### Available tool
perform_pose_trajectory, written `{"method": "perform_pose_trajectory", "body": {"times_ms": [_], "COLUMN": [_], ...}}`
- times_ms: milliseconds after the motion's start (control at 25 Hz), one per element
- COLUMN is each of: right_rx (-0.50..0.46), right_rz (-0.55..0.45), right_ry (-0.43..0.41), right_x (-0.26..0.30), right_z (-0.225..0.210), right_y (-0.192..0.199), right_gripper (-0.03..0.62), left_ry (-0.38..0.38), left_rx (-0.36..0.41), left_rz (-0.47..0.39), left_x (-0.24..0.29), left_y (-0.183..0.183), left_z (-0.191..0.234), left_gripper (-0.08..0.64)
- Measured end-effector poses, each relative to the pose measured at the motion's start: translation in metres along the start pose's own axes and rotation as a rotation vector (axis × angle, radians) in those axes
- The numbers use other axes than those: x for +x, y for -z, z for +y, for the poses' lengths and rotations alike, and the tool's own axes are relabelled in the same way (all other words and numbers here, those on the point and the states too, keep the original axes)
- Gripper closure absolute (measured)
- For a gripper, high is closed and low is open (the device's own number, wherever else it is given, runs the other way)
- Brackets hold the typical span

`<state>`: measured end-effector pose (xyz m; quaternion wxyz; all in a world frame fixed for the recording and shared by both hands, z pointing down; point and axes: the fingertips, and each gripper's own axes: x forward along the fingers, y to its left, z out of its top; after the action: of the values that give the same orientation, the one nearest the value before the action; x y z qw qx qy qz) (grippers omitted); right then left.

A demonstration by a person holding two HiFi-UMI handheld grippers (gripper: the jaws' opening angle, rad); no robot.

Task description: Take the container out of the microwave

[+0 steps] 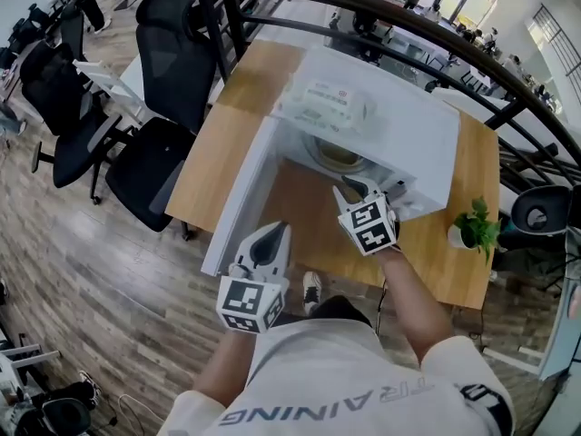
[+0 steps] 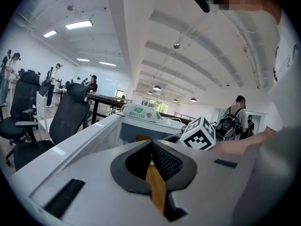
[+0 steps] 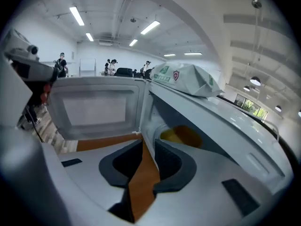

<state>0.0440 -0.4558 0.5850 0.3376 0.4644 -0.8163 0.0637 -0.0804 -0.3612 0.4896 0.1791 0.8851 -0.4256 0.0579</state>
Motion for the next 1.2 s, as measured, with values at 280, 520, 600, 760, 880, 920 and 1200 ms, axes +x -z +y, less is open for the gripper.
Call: {"method": "perform_pose_trajectory", "body": {"times_ms": [280,520,600,760,880,920,1200], "right_rx": [-0.209,-0.308,-0.342,-0.407,-0.44,-0.449,-0.438], "right_rz": [0.147,0.259,0.29,0.32,0.334,0.34,0.321], "right_ry": [0.082,0.122,0.134,0.175,0.186,0.185,0.179], "right_x": [0.052,0.086,0.094,0.106,0.116,0.118,0.118], "right_z": [-0.011,-0.023,-0.028,-0.037,-0.04,-0.04,-0.04], "right_y": [0.017,0.033,0.04,0.045,0.047,0.049,0.045], "right_gripper": [0.476,0.476,0.476,0.468,0.466,0.468,0.549], "left_ry": [-0.007,-0.017,-0.018,-0.015,-0.01,-0.008,-0.008], "left_rx": [-0.016,-0.025,-0.03,-0.037,-0.048,-0.051,-0.061], "left_rz": [0.001,0.009,0.011,0.015,0.024,0.027,0.028], "left_x": [0.003,0.002,0.002,0.002,0.002,0.003,0.002], "left_y": [0.002,0.003,0.004,0.006,0.01,0.012,0.015], "left_z": [-0.001,0.006,0.008,0.009,0.006,0.005,0.003], "left_gripper": [0.528,0.528,0.528,0.528,0.528,0.528,0.528]}}
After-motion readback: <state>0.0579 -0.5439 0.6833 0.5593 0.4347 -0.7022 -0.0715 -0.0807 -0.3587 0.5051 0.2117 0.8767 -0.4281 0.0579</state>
